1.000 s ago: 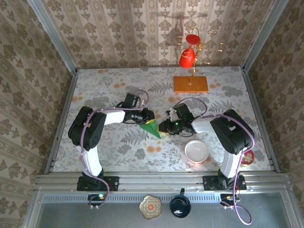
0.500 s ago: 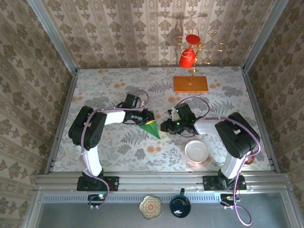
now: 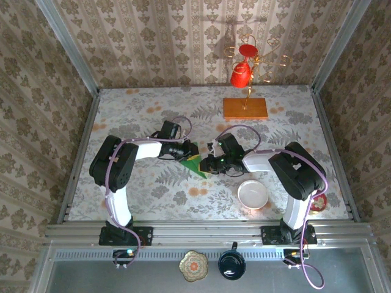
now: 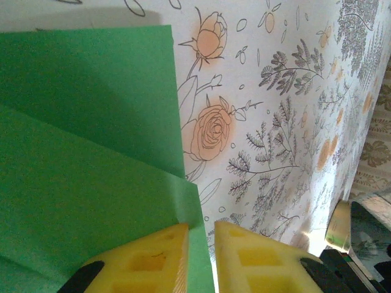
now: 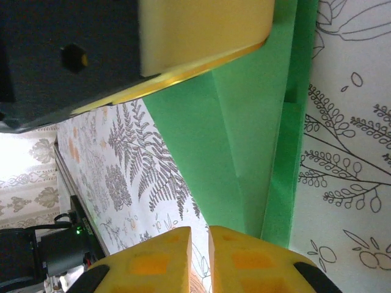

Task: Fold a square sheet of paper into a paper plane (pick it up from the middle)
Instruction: Fourth fold the wing at the center of the table.

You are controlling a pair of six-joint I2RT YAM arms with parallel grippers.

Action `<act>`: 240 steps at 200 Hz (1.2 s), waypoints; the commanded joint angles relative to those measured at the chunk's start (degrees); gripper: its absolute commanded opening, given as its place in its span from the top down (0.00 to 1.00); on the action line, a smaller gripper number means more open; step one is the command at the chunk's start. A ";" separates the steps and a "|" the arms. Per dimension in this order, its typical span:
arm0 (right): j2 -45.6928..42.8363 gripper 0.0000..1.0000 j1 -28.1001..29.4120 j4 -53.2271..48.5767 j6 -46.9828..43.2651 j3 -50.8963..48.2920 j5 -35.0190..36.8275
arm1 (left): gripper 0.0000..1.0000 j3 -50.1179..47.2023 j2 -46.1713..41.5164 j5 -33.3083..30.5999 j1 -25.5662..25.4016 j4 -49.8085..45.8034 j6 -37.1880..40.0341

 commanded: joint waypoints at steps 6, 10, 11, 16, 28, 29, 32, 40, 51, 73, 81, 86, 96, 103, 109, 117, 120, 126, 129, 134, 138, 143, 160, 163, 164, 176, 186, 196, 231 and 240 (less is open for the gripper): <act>1.48 0.83 0.34 -0.80 -0.56 1.05 -1.65 | 0.80 0.58 0.57 -0.18 -0.16 -1.11 1.32; 1.51 0.83 0.34 -0.82 -0.56 1.05 -1.66 | 0.80 0.56 0.49 -0.19 -0.16 -1.14 1.30; 1.53 0.83 0.34 -0.83 -0.56 1.08 -1.66 | 0.80 0.57 0.48 -0.19 -0.16 -1.18 1.30; 1.67 0.83 0.35 -0.84 -0.57 1.10 -1.66 | 0.80 0.58 0.41 -0.19 -0.15 -1.21 1.37; 1.81 0.83 0.43 -0.90 -0.61 1.09 -1.66 | 0.80 0.53 0.39 -0.34 -0.16 -1.25 1.39; 1.86 0.83 0.43 -0.91 -0.58 1.10 -1.66 | 0.80 0.51 0.39 -0.35 -0.16 -1.24 1.39; 1.92 0.83 0.43 -1.05 -0.64 1.10 -1.68 | 0.80 0.55 0.35 -0.44 -0.16 -1.25 1.39; 2.14 0.83 0.43 -1.10 -0.64 1.18 -1.71 | 0.80 0.48 0.39 -0.44 -0.16 -1.32 1.39; 2.38 0.83 0.43 -1.19 -0.64 1.25 -1.74 | 0.80 0.49 0.39 -0.47 -0.16 -1.37 1.43; 2.68 0.83 0.43 -1.21 -0.66 1.28 -1.76 | 0.80 0.49 0.39 -0.46 -0.16 -1.52 1.57; 2.78 0.83 0.43 -1.28 -0.73 1.36 -1.79 | 0.80 0.48 0.39 -0.45 -0.16 -1.54 1.57; 2.83 0.83 0.43 -1.28 -0.73 1.36 -1.75 | 0.80 0.48 0.39 -0.52 -0.15 -1.50 1.57; 2.98 0.83 0.43 -1.42 -0.75 1.41 -1.70 | 0.80 0.42 0.46 -0.46 -0.19 -1.49 1.57; 3.06 0.83 0.43 -1.42 -0.73 1.45 -1.66 | 0.80 0.42 0.45 -0.45 -0.16 -1.62 1.57; 3.13 0.83 0.43 -1.40 -0.73 1.45 -1.63 | 0.80 0.48 0.48 -0.47 -0.16 -1.58 1.63; 3.16 0.83 0.41 -1.39 -0.73 1.45 -1.66 | 0.80 0.48 0.48 -0.50 -0.19 -1.70 1.57; 3.18 0.83 0.42 -1.39 -0.73 1.45 -1.66 | 0.80 0.48 0.48 -0.46 -0.17 -1.78 1.57; 3.27 0.83 0.43 -1.50 -0.73 1.45 -1.58 | 0.80 0.49 0.47 -0.45 -0.16 -1.76 1.57; 3.25 0.83 0.44 -1.56 -0.78 1.45 -1.57 | 0.80 0.49 0.48 -0.45 -0.16 -1.80 1.59; 3.30 0.83 0.45 -1.61 -0.82 1.54 -1.57 | 0.80 0.50 0.56 -0.47 -0.19 -1.89 1.57; 3.31 0.83 0.46 -1.65 -0.82 1.54 -1.59 | 0.80 0.57 0.63 -0.49 -0.17 -1.93 1.63; 3.42 0.83 0.45 -1.79 -0.82 1.58 -1.57 | 0.80 0.58 0.65 -0.45 -0.16 -1.97 1.57; 3.61 0.83 0.45 -2.10 -0.99 1.63 -1.57 | 0.80 0.58 0.74 -0.45 -0.16 -2.09 1.57; 3.59 0.83 0.50 -2.14 -1.00 1.67 -1.57 | 0.80 0.58 0.74 -0.46 -0.17 -2.04 1.57; 3.63 0.83 0.46 -2.15 -1.00 1.69 -1.57 | 0.80 0.58 0.74 -0.45 -0.17 -2.03 1.57; 3.77 0.83 0.52 -2.53 -1.08 1.72 -1.44 | 0.80 0.57 0.83 -0.45 -0.16 -2.17 1.65; 3.82 0.83 0.52 -2.96 -1.25 1.80 -1.32 | 0.80 0.58 0.83 -2.18 -0.11 -2.24 1.65; 3.91 0.83 0.52 -3.38 -1.37 1.89 -1.13 | 0.80 0.64 0.88 -2.21 -0.15 -2.24 1.65; 4.30 0.84 0.56 -5.17 -1.74 2.02 -0.44 | 0.80 0.93 1.18 -2.16 -0.13 -2.46 1.83; 4.29 0.84 0.60 -5.59 -1.91 2.06 -0.34 | 0.80 0.93 1.26 -2.12 -0.14 -2.46 1.92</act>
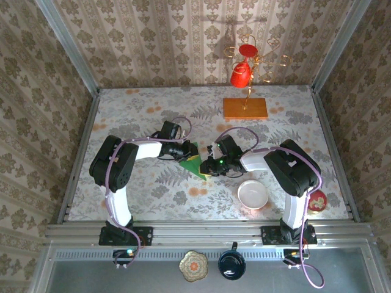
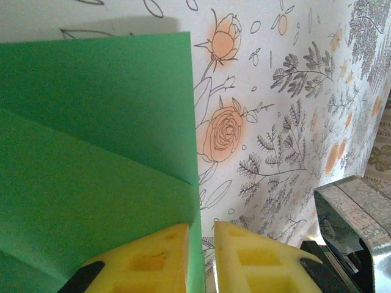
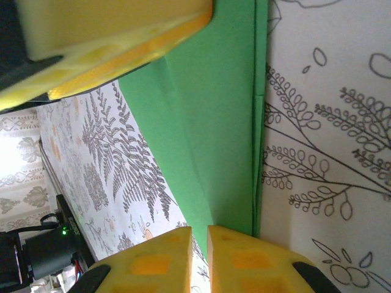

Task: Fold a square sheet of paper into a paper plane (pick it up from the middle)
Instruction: Fourth fold the wing at the center of the table.

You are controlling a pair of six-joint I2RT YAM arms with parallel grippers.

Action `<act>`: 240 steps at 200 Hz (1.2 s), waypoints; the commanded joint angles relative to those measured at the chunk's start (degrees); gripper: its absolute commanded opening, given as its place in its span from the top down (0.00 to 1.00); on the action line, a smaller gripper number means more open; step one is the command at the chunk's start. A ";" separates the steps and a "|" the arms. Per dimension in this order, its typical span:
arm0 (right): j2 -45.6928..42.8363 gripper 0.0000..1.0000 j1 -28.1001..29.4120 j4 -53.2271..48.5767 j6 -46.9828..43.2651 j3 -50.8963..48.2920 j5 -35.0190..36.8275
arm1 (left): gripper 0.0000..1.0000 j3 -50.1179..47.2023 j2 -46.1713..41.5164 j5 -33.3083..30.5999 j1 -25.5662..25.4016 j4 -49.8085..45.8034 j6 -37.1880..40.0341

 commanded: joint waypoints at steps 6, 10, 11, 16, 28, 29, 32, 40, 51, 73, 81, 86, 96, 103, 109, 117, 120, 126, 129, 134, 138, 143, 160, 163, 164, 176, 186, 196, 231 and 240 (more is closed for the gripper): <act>1.28 0.84 0.49 -4.02 -1.46 1.09 -0.03 | 0.80 0.99 1.35 -0.68 -0.08 -1.69 1.87; 1.23 0.84 0.49 -4.23 -1.50 1.11 0.11 | 0.80 1.02 1.36 -0.68 -0.11 -1.68 1.87; 1.21 0.84 0.49 -4.30 -1.50 1.12 0.14 | 0.81 1.02 1.36 -0.68 -0.14 -1.68 1.87; 1.35 0.84 0.54 -4.68 -1.63 1.17 0.29 | 0.80 1.02 1.42 -0.63 -0.11 -1.69 1.87; 1.40 0.84 0.49 -5.80 -1.90 1.48 0.56 | 0.80 1.02 1.55 -0.59 -0.08 -1.69 1.90; 1.39 0.84 0.49 -5.87 -1.92 1.52 0.58 | 0.80 1.06 1.59 -0.59 -0.08 -1.68 1.88; 1.42 0.84 0.54 -6.31 -1.98 1.64 0.72 | 0.80 1.05 1.62 -0.59 -0.10 -1.68 1.95; 1.49 0.85 0.49 -7.40 -2.18 1.92 1.18 | 0.81 1.19 1.70 -0.54 -0.08 -1.68 1.96; 1.54 0.86 0.50 -9.56 -2.70 2.33 1.95 | 0.80 1.36 1.71 -0.43 -0.08 -1.84 2.05; 1.64 0.87 0.50 -15.42 -4.14 3.33 4.41 | 0.80 1.69 0.96 -0.07 0.23 -1.75 2.32; 1.80 0.87 0.49 -18.09 -5.01 3.74 5.98 | 0.80 1.73 0.36 -0.02 0.36 -1.61 2.48; 1.91 0.88 0.49 -19.24 -5.45 3.93 6.47 | 0.80 1.71 -0.05 -0.01 0.49 -1.66 2.68; 1.98 0.88 0.49 -21.47 -6.17 4.30 7.45 | 0.80 1.64 -1.01 -0.06 0.86 -1.59 3.09; 1.99 0.88 0.54 -22.74 -6.58 4.47 7.96 | 0.80 1.47 -1.70 -0.14 1.14 -1.46 3.40; 1.99 0.88 0.57 -23.49 -6.96 4.63 8.25 | 0.81 1.14 -2.33 -0.16 1.41 -1.25 3.59; 1.99 0.89 0.56 -24.24 -7.20 4.79 8.68 | 0.81 0.61 -3.08 -0.19 1.83 -0.99 3.65; 1.99 0.89 0.50 -24.37 -7.29 4.81 8.72 | 0.81 0.34 -3.34 -0.22 2.01 -0.78 3.68; 1.95 0.89 0.50 -24.49 -7.38 4.90 8.69 | 0.81 -0.14 -3.92 -0.24 2.27 -0.55 3.69; 1.94 0.89 0.49 -24.52 -7.39 4.89 8.69 | 0.81 -0.43 -4.18 -0.24 2.40 -0.46 3.72; 1.97 0.89 0.54 -24.58 -7.35 4.94 8.69 | 0.81 -0.79 -4.55 -0.32 2.39 -0.37 3.72; 1.96 0.89 0.58 -24.70 -7.35 5.07 8.77 | 0.81 -1.12 -4.84 -0.32 2.41 -0.28 3.80; 2.00 0.89 0.58 -24.75 -7.31 5.16 8.78 | 0.81 -1.47 -5.14 -0.32 2.44 -0.11 3.87; 2.21 0.90 0.58 -24.92 -7.22 5.50 8.78 | 0.83 -2.53 -5.82 -0.15 2.13 -0.13 4.21; 2.21 0.89 0.58 -24.93 -7.22 5.57 8.78 | 0.83 -2.72 -5.91 -0.15 2.01 -0.09 4.32; 2.23 0.89 0.58 -24.93 -7.22 5.55 8.78 | 0.83 -2.79 -5.93 -0.15 1.98 -0.09 4.28; 2.28 0.90 0.58 -25.09 -7.22 5.71 8.77 | 0.83 -3.33 -6.11 -0.07 1.42 -0.04 4.42; 2.34 0.90 0.64 -25.11 -7.06 5.78 8.78 | 0.83 -3.70 -6.11 0.07 1.08 -0.14 4.75; 2.38 0.90 0.64 -25.19 -6.96 5.82 8.86 | 0.83 -4.05 -6.11 0.20 0.72 -0.04 4.92; 2.87 0.90 0.67 -25.45 -6.47 5.96 8.96 | 0.83 -3.69 -4.95 0.17 0.28 1.13 4.72; 2.97 0.90 0.70 -25.50 -6.43 6.05 8.96 | 0.83 -3.40 -4.35 0.20 0.11 1.42 4.54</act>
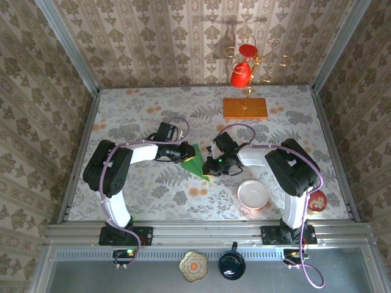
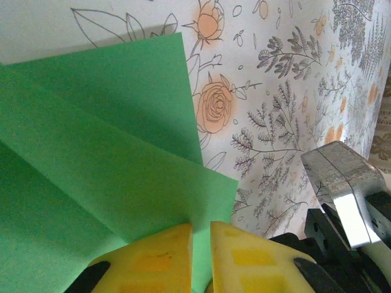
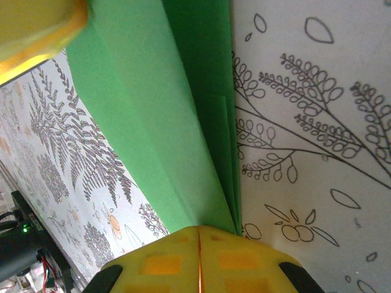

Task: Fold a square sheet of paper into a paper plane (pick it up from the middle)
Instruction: Fourth fold the wing at the center of the table.

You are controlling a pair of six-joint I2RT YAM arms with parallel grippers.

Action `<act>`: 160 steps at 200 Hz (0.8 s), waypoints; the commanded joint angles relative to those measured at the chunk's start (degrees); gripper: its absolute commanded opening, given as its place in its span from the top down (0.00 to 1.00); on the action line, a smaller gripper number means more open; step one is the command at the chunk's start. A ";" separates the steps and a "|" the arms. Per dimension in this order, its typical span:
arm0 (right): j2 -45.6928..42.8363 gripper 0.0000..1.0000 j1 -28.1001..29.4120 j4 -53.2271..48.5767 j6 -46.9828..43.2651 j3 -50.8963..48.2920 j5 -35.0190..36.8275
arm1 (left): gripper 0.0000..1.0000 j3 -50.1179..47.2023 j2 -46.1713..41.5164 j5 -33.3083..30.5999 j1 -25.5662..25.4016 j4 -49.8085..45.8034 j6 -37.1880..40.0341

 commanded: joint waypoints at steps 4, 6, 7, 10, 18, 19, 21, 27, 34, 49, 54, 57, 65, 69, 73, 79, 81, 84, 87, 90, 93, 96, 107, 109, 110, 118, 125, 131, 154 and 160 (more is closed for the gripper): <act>2.78 0.90 0.31 -7.34 -0.44 -0.70 4.28 | 0.83 0.44 0.68 0.40 -0.45 1.38 1.36; 2.77 0.90 0.35 -7.36 -0.37 -0.69 4.32 | 0.84 0.51 0.82 0.40 -0.51 1.34 1.29; 2.80 0.90 0.36 -7.40 -0.36 -0.69 4.34 | 0.84 0.57 0.90 0.40 -0.53 1.40 1.26; 2.81 0.90 0.35 -7.43 -0.35 -0.66 4.35 | 0.84 0.68 1.09 0.36 -0.55 1.34 1.25; 2.83 0.90 0.37 -7.56 -0.30 -0.56 4.44 | 0.84 0.88 1.56 0.36 -0.64 1.16 1.25; 2.87 0.90 0.36 -7.59 -0.33 -0.58 4.45 | 0.84 0.88 1.62 0.38 -0.64 1.14 1.24; 2.92 0.90 0.36 -7.60 -0.34 -0.55 4.45 | 0.84 0.86 1.73 0.39 -0.64 1.12 1.23; 2.93 0.90 0.36 -7.61 -0.35 -0.52 4.39 | 0.84 0.87 2.01 0.40 -0.57 1.03 1.07; 2.85 0.90 0.36 -7.73 -0.35 -0.68 4.53 | 0.84 0.88 2.33 0.15 -0.56 0.82 1.06; 2.85 0.91 0.35 -7.91 -0.35 -0.73 4.71 | 0.85 1.11 2.94 -0.21 -0.38 0.53 1.05; 2.85 0.91 0.36 -7.98 -0.35 -0.79 4.72 | 0.85 1.15 3.12 -0.22 -0.38 0.46 0.97; 2.88 0.91 0.32 -7.97 -0.34 -0.85 4.69 | 0.85 1.23 3.24 -0.28 -0.36 0.46 0.97; 2.87 0.91 0.35 -7.96 -0.35 -0.89 4.72 | 0.85 1.38 3.50 -0.47 -0.31 0.31 1.00; 2.86 0.91 0.31 -7.98 -0.35 -1.01 4.71 | 0.85 1.41 3.60 -0.56 -0.29 0.26 0.97; 2.83 0.91 0.36 -7.98 -0.35 -0.97 4.71 | 0.86 1.40 3.74 -0.69 -0.31 0.16 0.97; 2.90 0.91 0.36 -8.03 -0.35 -0.95 4.67 | 0.85 1.48 3.87 -0.79 -0.29 0.18 0.97; 2.86 0.91 0.32 -8.06 -0.35 -1.01 4.66 | 0.85 1.50 3.88 -0.82 -0.23 0.18 1.01; 2.90 0.91 0.36 -8.03 -0.35 -1.00 4.71 | 0.85 1.50 3.96 -0.83 -0.21 0.15 0.97; 2.83 0.91 0.29 -8.04 -0.35 -1.05 4.72 | 0.86 1.50 3.99 -0.87 -0.21 0.17 0.97; 2.85 0.91 0.29 -8.06 -0.35 -1.10 4.72 | 0.86 1.50 4.09 -0.91 -0.21 0.20 0.92; 2.83 0.91 0.34 -8.04 -0.35 -1.08 4.71 | 0.86 1.50 4.14 -0.92 -0.14 0.23 0.89; 2.94 0.91 0.36 -8.06 -0.31 -1.04 4.71 | 0.86 1.50 4.22 -0.92 -0.12 0.24 0.88; 2.92 0.91 0.36 -8.04 -0.35 -1.11 4.71 | 0.86 1.55 4.45 -0.92 -0.12 0.12 1.04; 2.91 0.91 0.30 -8.06 -0.35 -1.12 4.67 | 0.86 1.51 4.53 -0.92 -0.12 0.14 1.05; 2.96 0.91 0.33 -8.02 -0.35 -1.12 4.69 | 0.86 1.55 4.56 -0.96 -0.12 0.06 1.10; 2.92 0.91 0.36 -8.09 -0.35 -1.20 4.72 | 0.85 1.59 4.81 -0.92 -0.06 -0.02 1.14; 2.98 0.91 0.29 -7.98 -0.33 -1.28 4.63 | 0.86 1.59 5.01 -0.92 -0.03 -0.04 1.36; 2.90 0.91 0.34 -7.99 -0.35 -1.33 4.63 | 0.85 1.59 5.26 -1.05 -0.03 -0.33 1.42; 2.54 0.91 0.28 -7.67 -0.44 -1.48 4.42 | 0.86 1.83 6.05 -2.11 0.06 -2.13 1.53; 2.16 0.91 0.28 -7.04 -0.39 -1.64 4.06 | 0.86 1.85 6.16 -2.64 0.06 -2.67 1.56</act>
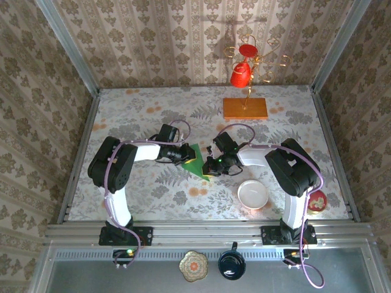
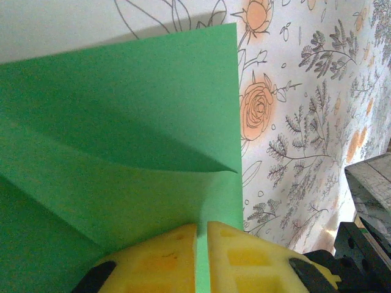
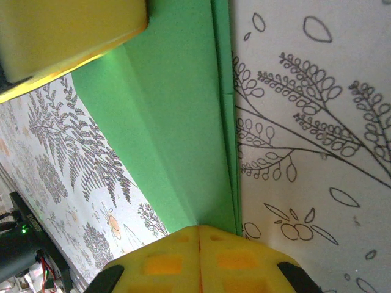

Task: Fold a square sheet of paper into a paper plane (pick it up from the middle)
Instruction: Fourth fold the wing at the center of the table.

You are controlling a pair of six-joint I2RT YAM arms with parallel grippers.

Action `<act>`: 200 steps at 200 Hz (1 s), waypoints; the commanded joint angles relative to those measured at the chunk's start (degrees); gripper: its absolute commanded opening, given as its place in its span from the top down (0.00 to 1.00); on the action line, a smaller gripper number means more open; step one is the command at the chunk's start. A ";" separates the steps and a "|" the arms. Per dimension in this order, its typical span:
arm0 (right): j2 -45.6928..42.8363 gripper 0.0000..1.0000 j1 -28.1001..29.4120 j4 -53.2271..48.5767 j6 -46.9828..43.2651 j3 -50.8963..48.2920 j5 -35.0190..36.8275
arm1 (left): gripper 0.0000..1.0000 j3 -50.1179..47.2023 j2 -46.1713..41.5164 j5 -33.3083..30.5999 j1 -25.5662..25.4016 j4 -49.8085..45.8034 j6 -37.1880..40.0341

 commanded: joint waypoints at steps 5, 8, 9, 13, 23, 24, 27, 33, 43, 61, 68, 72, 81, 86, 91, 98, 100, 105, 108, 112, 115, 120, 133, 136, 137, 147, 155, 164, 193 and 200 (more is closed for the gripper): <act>1.62 0.91 0.19 -5.74 -0.22 -2.02 3.16 | 0.86 1.11 2.29 -2.49 0.25 -3.48 1.51; 1.30 0.91 0.19 -5.18 -0.07 -2.20 2.82 | 0.86 1.07 2.34 -2.70 0.24 -3.66 1.52; 1.18 0.90 0.19 -5.02 -0.03 -2.22 2.75 | 0.86 1.07 2.36 -2.73 0.25 -3.72 1.51; 0.54 0.90 0.20 -4.44 0.17 -2.29 2.41 | 0.86 0.94 2.38 -2.90 0.26 -4.10 1.46; -1.17 0.89 0.22 -2.97 0.42 -2.33 1.32 | 0.86 1.05 2.43 -3.17 0.33 -4.77 1.48; -1.33 0.88 0.21 -2.82 0.43 -2.33 1.21 | 0.86 1.06 2.45 -3.23 0.34 -4.94 1.44; -1.96 0.88 0.27 -2.30 0.52 -2.34 1.00 | 0.86 1.08 2.47 -3.34 0.33 -5.19 1.47; -3.03 0.87 0.28 -1.57 0.61 -2.18 0.53 | 0.86 1.23 2.47 -3.42 0.34 -5.72 1.45; -4.60 0.86 0.28 -0.81 0.62 -1.57 0.07 | 0.86 1.45 2.47 -3.48 0.34 -6.36 1.58; -5.46 0.86 0.54 -0.64 0.29 0.04 0.17 | 0.86 2.16 2.56 -3.94 0.30 -7.81 1.84; -5.00 0.86 0.67 -0.64 0.14 0.80 0.37 | 0.86 2.40 2.63 -4.17 0.34 -8.35 1.98; -4.73 0.86 0.76 -0.72 0.05 1.31 0.47 | 0.86 2.47 2.69 -4.33 0.34 -8.50 1.94; -3.64 0.87 0.89 -1.25 -0.10 2.60 0.86 | 0.86 2.72 2.90 -4.42 0.33 -8.91 1.94; -2.97 0.88 1.02 -1.50 -0.17 3.36 0.99 | 0.86 2.86 3.06 -4.54 0.34 -9.20 1.86; -2.14 0.88 1.14 -1.75 -0.26 4.03 1.08 | 0.86 3.00 3.24 -4.57 0.34 -9.46 1.85; -1.17 0.89 1.32 -1.90 -0.26 4.94 1.13 | 0.86 3.08 3.43 -4.64 0.34 -9.73 1.78; -0.92 0.90 1.37 -1.97 -0.26 5.13 1.24 | 0.86 3.09 3.50 -4.66 0.34 -9.86 1.81; -0.26 0.90 1.54 -2.13 -0.30 5.76 1.27 | 0.86 3.24 3.60 -4.70 0.32 -10.08 1.71; 0.17 0.91 1.65 -2.18 -0.34 6.10 1.27 | 0.86 3.26 3.68 -4.77 0.34 -10.23 1.74; 0.61 0.91 1.76 -2.45 -0.41 6.54 1.35 | 0.86 3.28 3.78 -4.86 0.34 -10.39 1.68; 0.96 0.91 1.81 -2.63 -0.41 6.81 1.48 | 0.86 3.34 3.83 -4.82 0.34 -10.52 1.72; 1.45 0.92 1.86 -2.83 -0.39 7.24 1.76 | 0.86 3.41 3.92 -4.83 0.30 -10.75 1.75; 2.41 0.93 1.86 -3.49 -0.55 7.80 2.38 | 0.86 3.66 4.20 -4.44 0.34 -11.32 1.47; 2.53 0.93 1.86 -3.73 -0.61 7.93 2.58 | 0.86 3.73 4.29 -4.17 0.34 -11.41 1.39; 2.63 0.93 1.86 -3.86 -0.61 7.94 2.67 | 0.86 3.76 4.31 -4.13 0.34 -11.46 1.40; 3.16 0.94 1.86 -4.47 -0.84 8.14 3.23 | 0.86 4.03 4.57 -4.18 0.34 -12.24 1.14; 3.46 0.94 1.86 -4.75 -0.96 8.13 3.59 | 0.87 4.22 4.74 -4.42 0.42 -12.84 1.09; 3.72 0.95 1.86 -5.17 -0.96 7.97 4.06 | 0.87 4.32 4.90 -4.86 0.43 -13.46 0.83; 4.29 0.96 1.79 -5.33 -0.96 6.18 5.05 | 0.87 4.92 5.70 -7.22 0.61 -16.67 0.73; 4.34 0.96 1.75 -4.87 -0.87 5.30 4.95 | 0.88 5.13 5.94 -7.94 0.55 -17.63 0.79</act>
